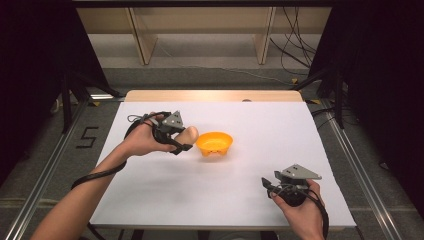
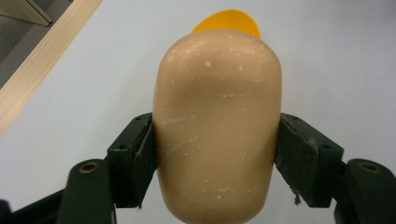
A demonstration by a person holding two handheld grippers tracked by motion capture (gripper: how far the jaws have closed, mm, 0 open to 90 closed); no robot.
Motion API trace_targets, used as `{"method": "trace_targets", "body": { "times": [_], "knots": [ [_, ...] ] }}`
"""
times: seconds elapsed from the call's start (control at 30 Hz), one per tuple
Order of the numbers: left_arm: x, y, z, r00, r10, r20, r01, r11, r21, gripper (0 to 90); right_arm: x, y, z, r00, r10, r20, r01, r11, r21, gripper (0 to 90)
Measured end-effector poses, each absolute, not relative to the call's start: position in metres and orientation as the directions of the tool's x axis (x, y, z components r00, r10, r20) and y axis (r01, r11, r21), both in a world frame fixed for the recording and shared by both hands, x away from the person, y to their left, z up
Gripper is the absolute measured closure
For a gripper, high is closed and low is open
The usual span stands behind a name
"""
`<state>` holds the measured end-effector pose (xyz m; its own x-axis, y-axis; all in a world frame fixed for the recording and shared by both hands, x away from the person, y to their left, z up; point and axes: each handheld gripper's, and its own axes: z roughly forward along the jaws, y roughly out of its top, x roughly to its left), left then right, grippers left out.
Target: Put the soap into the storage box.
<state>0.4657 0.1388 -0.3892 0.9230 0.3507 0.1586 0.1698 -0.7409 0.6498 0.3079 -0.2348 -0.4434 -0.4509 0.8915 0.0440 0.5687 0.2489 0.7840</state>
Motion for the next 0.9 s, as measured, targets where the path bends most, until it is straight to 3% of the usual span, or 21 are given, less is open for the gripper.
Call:
{"method": "trace_targets", "body": {
  "times": [0.9],
  "knots": [
    [0.476,0.121,-0.389,0.94,0.304,0.153,0.159,-0.79,0.592,32.5,0.308,-0.236,-0.442,-0.455,0.889,0.044,0.564,0.25,0.787,47.7]
  ]
}}
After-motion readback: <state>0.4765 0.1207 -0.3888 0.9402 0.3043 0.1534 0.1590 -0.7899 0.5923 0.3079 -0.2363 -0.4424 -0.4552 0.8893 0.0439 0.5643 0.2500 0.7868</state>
